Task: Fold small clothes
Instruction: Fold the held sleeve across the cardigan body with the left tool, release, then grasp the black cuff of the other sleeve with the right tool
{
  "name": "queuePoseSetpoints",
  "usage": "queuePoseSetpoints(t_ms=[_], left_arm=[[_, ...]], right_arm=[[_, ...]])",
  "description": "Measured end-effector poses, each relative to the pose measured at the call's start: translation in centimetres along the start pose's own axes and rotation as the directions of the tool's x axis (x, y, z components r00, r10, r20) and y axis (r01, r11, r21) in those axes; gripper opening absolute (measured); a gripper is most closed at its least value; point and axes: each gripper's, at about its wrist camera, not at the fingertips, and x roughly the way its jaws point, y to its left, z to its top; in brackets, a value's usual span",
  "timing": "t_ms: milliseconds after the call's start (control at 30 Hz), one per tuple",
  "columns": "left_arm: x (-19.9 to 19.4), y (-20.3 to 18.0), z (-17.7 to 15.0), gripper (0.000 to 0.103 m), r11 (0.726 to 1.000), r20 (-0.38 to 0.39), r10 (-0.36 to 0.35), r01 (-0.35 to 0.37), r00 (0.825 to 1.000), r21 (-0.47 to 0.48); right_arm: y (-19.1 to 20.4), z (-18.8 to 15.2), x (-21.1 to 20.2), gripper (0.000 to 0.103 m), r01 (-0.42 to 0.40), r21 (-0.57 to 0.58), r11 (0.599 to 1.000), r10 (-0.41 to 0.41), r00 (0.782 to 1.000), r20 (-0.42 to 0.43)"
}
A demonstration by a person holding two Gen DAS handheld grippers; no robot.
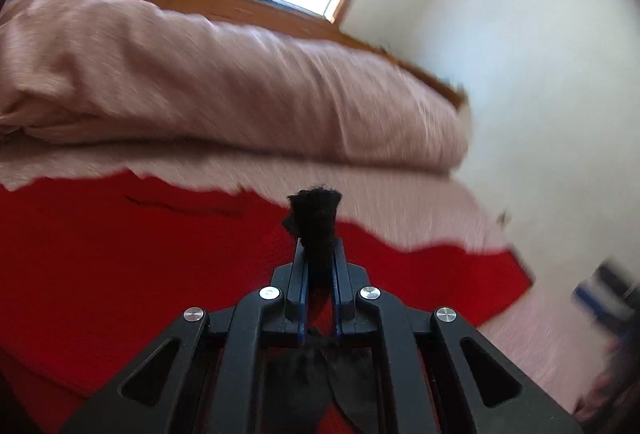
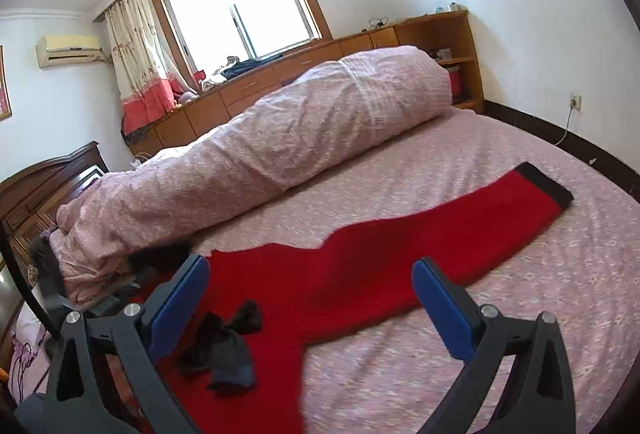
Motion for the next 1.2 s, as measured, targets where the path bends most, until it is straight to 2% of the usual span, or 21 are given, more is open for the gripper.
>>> queuePoseSetpoints(t_ms=[67,300,333,433,633,800,867,967,1033,1100,1200], left_arm=[[1.4,-0.7,-0.8,0.003,1.0,-0.02,0.018,-0.017,1.0,0.023],[2.9,0.0,-1.2,0.003,0.999,-0.045,0.045,-0.046,0.998,-0.024],[3.5,0.5,-1.1,0.006,0.998,-0.051,0.047,-0.048,0.998,-0.028],[3.6,0.2,-1.9,0.03,0.999,-0.103,0.023,-0.028,0.994,-0.043],[3.0,-0.3,-2.9,0.047,0.996,-0.145,-0.037,0.025,0.989,-0.084],[2.3,-0.8,-3.6,0.05,0.994,-0.154,-0.049,0.033,0.987,-0.106],[2.0,-1.0,-3.9,0.05,0.994,-0.142,-0.022,0.007,0.99,-0.105],[1.3,-1.8,-3.8,0.05,0.994,-0.101,0.087,-0.093,0.991,-0.055],[0.6,-2.8,-3.4,0.05,0.98,-0.039,0.197,-0.197,0.98,0.01],[0.3,-3.8,-3.0,0.05,0.959,0.011,0.277,-0.277,0.961,0.064],[1.9,-4.3,-3.2,0.05,0.94,-0.018,0.326,-0.322,0.945,0.114]], right_arm=[[-0.8,-0.1,-0.3,0.103,0.003,-0.003,1.0,-0.003,1.0,-0.007],[-2.0,-0.1,0.4,0.103,0.015,0.027,1.0,-0.014,1.0,-0.028],[-1.9,-0.2,0.5,0.103,0.015,0.028,0.999,-0.014,0.999,-0.031],[-1.4,-0.3,0.9,0.103,0.016,0.015,1.0,-0.016,0.999,-0.041],[-0.7,-0.8,1.3,0.103,0.025,-0.031,0.999,-0.027,0.998,-0.061],[-2.4,-1.1,1.1,0.103,0.035,-0.012,0.999,-0.036,0.996,-0.076],[-3.7,-1.1,1.0,0.103,0.047,0.005,0.999,-0.047,0.995,-0.083],[-6.4,-0.8,0.6,0.103,0.079,0.025,0.997,-0.076,0.993,-0.088],[-9.1,-0.4,0.1,0.103,0.114,0.046,0.992,-0.109,0.99,-0.09],[-12.0,0.0,-0.6,0.103,0.138,0.084,0.987,-0.13,0.987,-0.094],[-17.2,0.6,-1.2,0.103,0.152,0.168,0.974,-0.135,0.985,-0.108]])
